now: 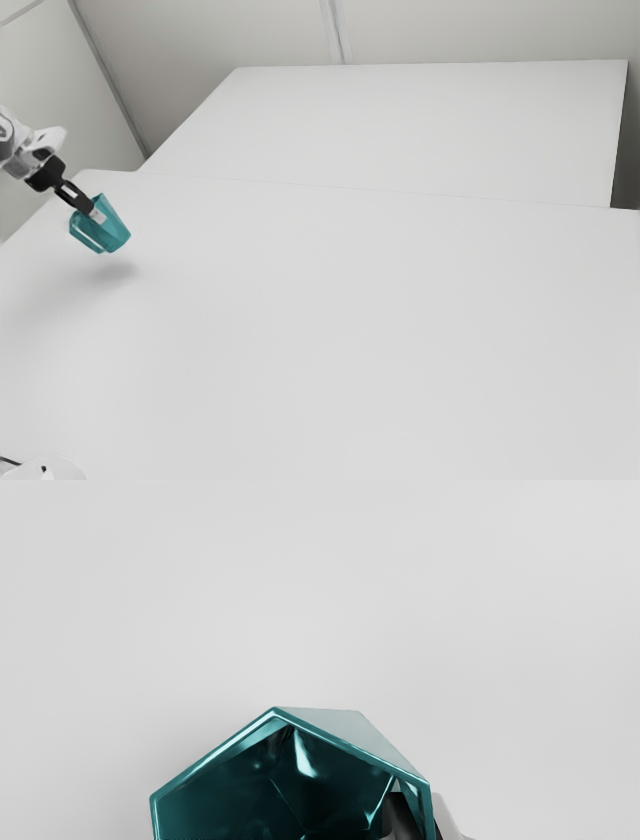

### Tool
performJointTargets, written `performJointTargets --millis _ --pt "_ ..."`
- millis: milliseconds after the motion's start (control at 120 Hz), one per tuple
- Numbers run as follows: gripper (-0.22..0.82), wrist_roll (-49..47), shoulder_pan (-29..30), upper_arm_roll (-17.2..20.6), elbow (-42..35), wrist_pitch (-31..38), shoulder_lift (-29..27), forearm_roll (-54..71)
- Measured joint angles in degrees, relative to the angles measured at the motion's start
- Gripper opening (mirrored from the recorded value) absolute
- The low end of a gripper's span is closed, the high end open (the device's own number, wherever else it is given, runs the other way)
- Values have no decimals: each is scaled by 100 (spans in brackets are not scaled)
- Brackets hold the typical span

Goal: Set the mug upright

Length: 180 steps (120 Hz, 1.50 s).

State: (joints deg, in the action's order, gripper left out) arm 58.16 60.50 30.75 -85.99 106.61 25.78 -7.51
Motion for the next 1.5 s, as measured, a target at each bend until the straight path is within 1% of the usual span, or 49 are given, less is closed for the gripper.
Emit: performJointTargets --millis 183,333,500,667,742,825,1025,1250,1500 --pt "-18 -744 35 666 -931 429 -778 655" --pt "-18 -1407 39 998 -1457 634 -1150 855" --pt "-18 -2189 29 1399 -1791 741 -1358 931" --pt "-18 -2975 42 1944 -2030 785 -1447 1152" --pt "-18 -3283 38 2096 -2158 819 -1510 1206" --pt "-18 -3583 46 2211 -2315 890 -1612 1232" --pt "-18 -4155 53 2346 -2803 1217 -1855 1210" --pt "-18 -4611 12 2432 -3173 1846 -1866 1210" --pt "-18 -4973 -32 2455 -3387 2306 -1756 1247"
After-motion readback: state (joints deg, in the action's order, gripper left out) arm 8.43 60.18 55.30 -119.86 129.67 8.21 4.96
